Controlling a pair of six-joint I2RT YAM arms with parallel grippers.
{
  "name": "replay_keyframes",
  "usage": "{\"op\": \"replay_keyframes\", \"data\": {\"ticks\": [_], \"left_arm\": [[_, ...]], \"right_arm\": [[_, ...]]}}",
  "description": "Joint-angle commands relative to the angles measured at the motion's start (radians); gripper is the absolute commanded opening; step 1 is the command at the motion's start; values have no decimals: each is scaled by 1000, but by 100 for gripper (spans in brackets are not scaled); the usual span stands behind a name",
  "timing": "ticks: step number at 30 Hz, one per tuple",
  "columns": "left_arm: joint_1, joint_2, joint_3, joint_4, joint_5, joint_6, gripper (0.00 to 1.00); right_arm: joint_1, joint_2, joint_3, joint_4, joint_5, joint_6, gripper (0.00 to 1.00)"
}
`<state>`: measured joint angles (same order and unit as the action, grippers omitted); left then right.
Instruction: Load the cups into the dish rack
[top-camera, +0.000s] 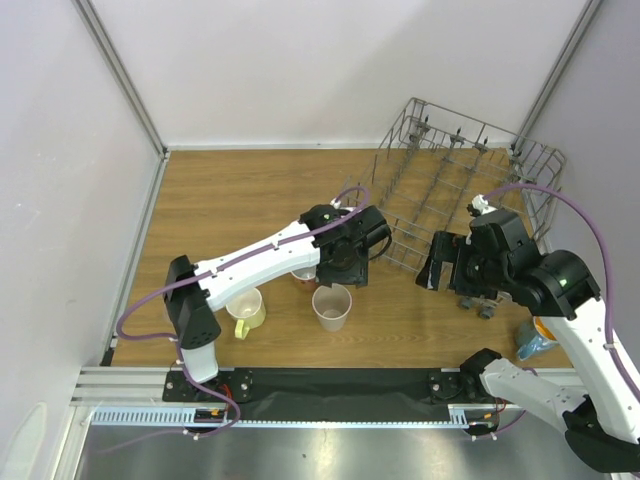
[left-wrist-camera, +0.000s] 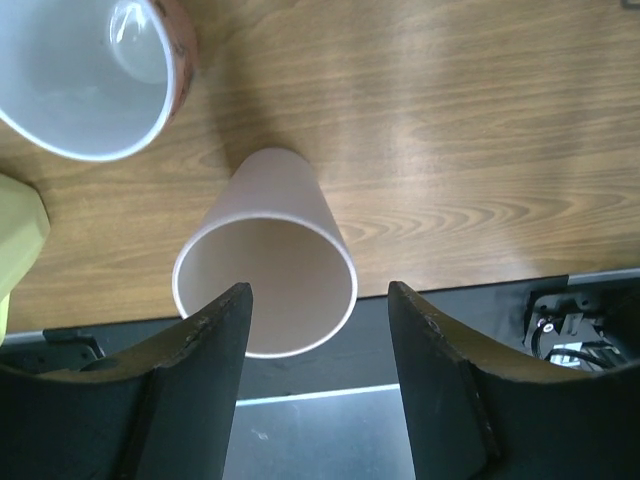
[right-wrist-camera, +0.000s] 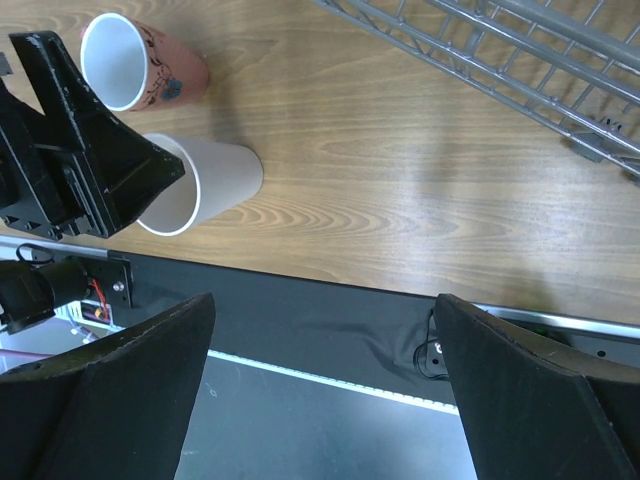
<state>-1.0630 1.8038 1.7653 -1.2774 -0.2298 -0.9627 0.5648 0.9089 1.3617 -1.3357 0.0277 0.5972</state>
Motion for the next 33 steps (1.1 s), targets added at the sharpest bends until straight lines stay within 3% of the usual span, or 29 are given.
{"op": "replay_keyframes", "data": {"ticks": [1,21,33], "left_arm": [[-5,5,51,-45,29,-50,63],[15,80,36,-62,86,-241,63],[15,69,-130,49,109,-307,47]], "right_arm": [[-3,-21,36,-34,-3,-23,100],[-5,-45,50,-68,23,-51,100],[-5,-56,48,-79,40,-62,100]]}}
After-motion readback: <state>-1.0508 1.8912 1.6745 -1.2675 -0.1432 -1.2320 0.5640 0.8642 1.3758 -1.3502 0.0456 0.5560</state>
